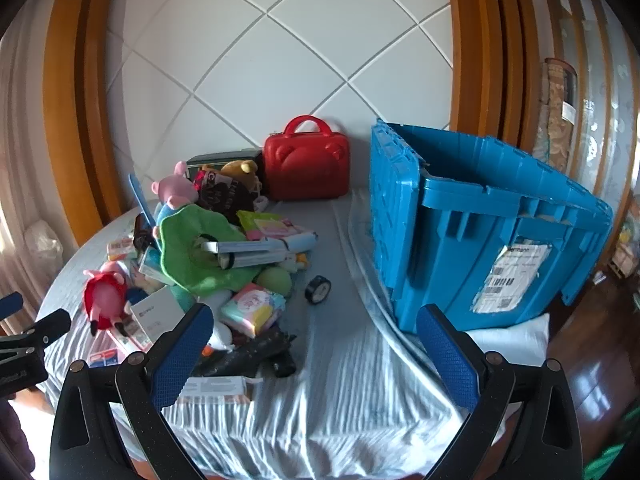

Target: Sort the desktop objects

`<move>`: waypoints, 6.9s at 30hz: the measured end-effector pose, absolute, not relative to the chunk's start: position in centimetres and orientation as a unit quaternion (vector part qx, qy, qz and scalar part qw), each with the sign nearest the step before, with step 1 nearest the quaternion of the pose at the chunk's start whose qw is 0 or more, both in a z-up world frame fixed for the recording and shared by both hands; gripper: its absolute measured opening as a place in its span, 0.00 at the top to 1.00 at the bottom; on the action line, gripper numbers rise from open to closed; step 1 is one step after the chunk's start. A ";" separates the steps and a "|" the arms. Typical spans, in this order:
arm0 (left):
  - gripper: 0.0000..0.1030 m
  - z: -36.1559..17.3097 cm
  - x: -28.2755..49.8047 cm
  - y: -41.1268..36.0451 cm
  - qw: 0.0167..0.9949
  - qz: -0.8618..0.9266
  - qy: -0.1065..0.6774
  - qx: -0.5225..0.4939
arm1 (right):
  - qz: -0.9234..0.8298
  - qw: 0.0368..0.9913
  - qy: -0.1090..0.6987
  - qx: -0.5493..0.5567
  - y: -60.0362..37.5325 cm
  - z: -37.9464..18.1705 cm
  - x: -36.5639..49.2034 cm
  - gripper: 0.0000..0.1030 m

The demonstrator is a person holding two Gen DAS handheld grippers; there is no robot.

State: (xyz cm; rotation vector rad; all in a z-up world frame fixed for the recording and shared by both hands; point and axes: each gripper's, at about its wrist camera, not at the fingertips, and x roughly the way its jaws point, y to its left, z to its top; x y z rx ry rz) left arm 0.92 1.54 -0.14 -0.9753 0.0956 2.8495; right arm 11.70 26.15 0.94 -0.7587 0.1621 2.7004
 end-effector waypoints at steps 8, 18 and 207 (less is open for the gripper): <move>0.00 -0.2 1.2 1.3 0.069 0.944 0.032 -0.322 | 0.949 0.164 0.058 -0.264 26.0 0.8 12.1 0.00; 0.00 -0.5 1.4 0.6 0.084 0.941 0.034 -0.327 | 0.947 0.163 0.057 -0.270 25.7 0.6 12.0 0.00; 0.11 -1.0 -8.7 66.2 0.307 0.662 0.307 -0.611 | 0.671 0.036 0.061 -0.738 72.0 -13.7 -11.0 0.08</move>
